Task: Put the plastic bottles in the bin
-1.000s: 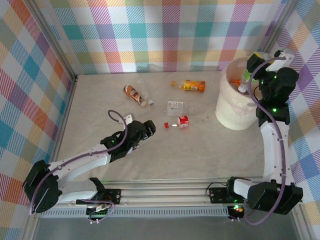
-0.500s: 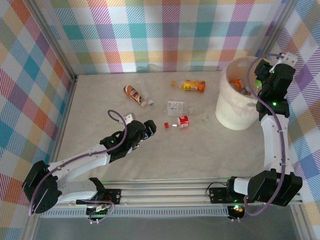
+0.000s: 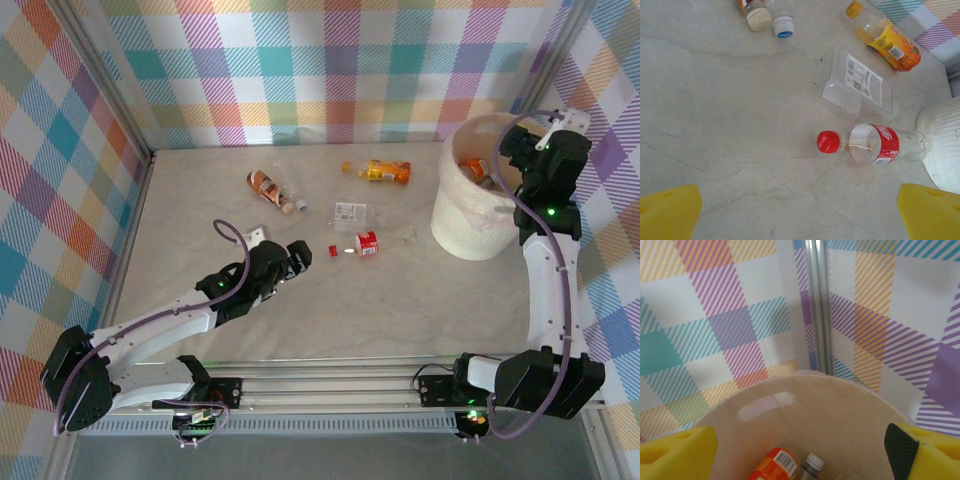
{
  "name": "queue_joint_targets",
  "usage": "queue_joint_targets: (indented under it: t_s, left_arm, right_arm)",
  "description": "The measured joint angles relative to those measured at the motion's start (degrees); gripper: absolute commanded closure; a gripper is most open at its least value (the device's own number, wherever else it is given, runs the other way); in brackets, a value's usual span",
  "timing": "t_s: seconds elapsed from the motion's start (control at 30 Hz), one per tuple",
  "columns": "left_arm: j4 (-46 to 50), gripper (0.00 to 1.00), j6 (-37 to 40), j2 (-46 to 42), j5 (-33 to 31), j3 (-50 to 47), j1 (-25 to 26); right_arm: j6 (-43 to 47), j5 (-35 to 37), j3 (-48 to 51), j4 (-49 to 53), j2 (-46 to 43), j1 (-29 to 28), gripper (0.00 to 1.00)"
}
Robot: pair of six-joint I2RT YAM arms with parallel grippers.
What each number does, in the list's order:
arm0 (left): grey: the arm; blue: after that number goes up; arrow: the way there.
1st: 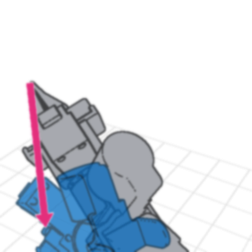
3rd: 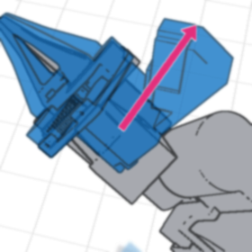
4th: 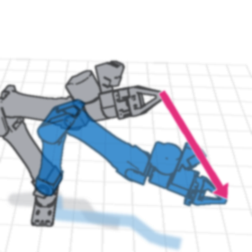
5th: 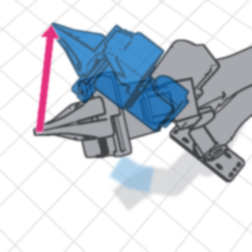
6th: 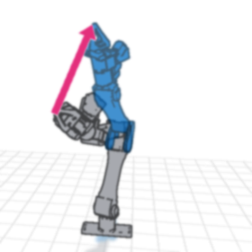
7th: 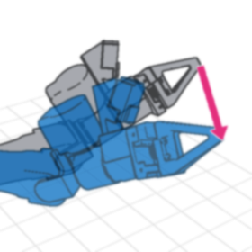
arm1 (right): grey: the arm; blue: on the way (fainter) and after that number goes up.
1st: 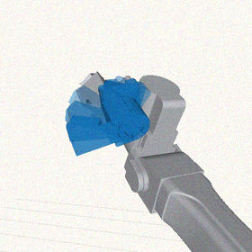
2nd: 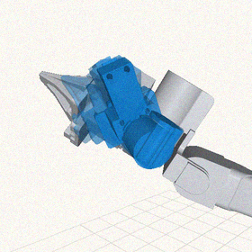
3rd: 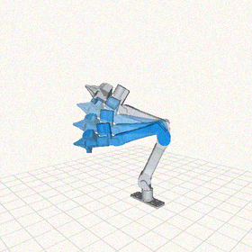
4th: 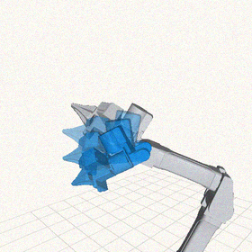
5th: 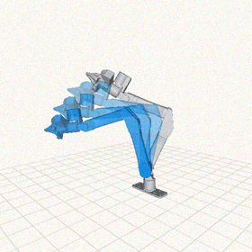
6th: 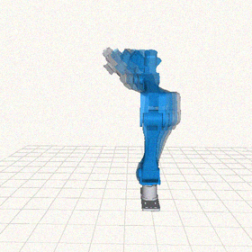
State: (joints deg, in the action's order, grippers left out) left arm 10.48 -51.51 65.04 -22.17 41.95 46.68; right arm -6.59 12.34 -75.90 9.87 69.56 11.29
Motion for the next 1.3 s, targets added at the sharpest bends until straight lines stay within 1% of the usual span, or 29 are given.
queue_joint_targets:
  t_s: [0.07, 0.1, 0.3, 0.4, 0.53, 0.63, 0.73, 0.8, 0.87, 0.93, 1.0, 1.13, 1.2, 1.3]
  left_arm:
    - [-0.1, 0.00, 0.2, 0.5, 0.4, 0.3, 0.0]
    - [-0.1, 0.00, 0.2, 0.7, 0.6, 0.3, 0.0]
    - [-0.1, 0.00, 0.1, 2.8, 1.7, 0.6, 0.0]
    - [-0.2, 0.00, 0.0, 3.7, 1.7, 1.0, 0.0]
    - [-0.2, 0.00, -0.9, 4.1, 1.6, 1.0, 0.0]
    - [-0.2, 0.00, -1.7, 4.3, 1.4, 1.0, 0.0]
    - [-0.2, 0.00, -2.4, 4.6, 1.0, 1.0, 0.0]
    - [-0.2, 0.00, -3.0, 4.9, 0.7, 1.0, 0.0]
    - [-0.1, 0.00, -3.3, 5.1, 0.3, 1.0, 0.0]
    - [-0.1, 0.00, -3.6, 5.2, 0.1, 1.0, 0.0]
    - [-0.1, 0.00, -4.2, 5.4, 0.0, 1.0, 0.0]
    - [-0.1, 0.00, -4.7, 5.5, 0.0, 1.0, -0.1]
    - [0.0, 0.00, -4.7, 5.5, 0.0, 1.0, -0.1]
    - [0.1, 0.00, -4.7, 5.5, -0.6, 1.0, -0.1]
  right_arm:
    - [-0.2, -3.2, -0.2, 1.4, -1.0, 0.0, 0.07]
    - [-0.5, -4.9, -0.3, 1.9, -1.6, 0.0, 0.01]
    - [-4.9, -16.8, -0.3, 3.2, -6.3, -0.1, 0.00]
    - [-7.5, -24.1, -0.3, 3.3, -8.7, -0.8, 0.00]
    - [-9.5, -33.2, -0.9, 6.0, -9.7, -4.8, 0.00]
    - [-9.7, -35.7, -0.9, 9.1, -9.2, -11.3, 0.00]
    - [-9.9, -35.3, -0.4, 11.2, -8.2, -19.3, 0.00]
    - [-11.1, -33.8, 1.7, 11.2, -7.5, -24.2, 0.00]
    - [-14.1, -30.9, 5.6, 10.3, -6.6, -28.7, 0.00]
    - [-18.5, -27.5, 10.6, 8.6, -5.4, -31.1, 0.00]
    - [-24.5, -23.7, 16.1, 7.1, -3.7, -32.1, 0.00]
    - [-39.2, -17.2, 26.9, 4.0, 0.4, -32.4, 0.00]
    - [-45.9, -14.1, 29.2, 4.4, 2.6, -32.4, 0.00]
    - [-54.5, -10.7, 29.1, 4.7, 5.5, -32.4, 0.00]
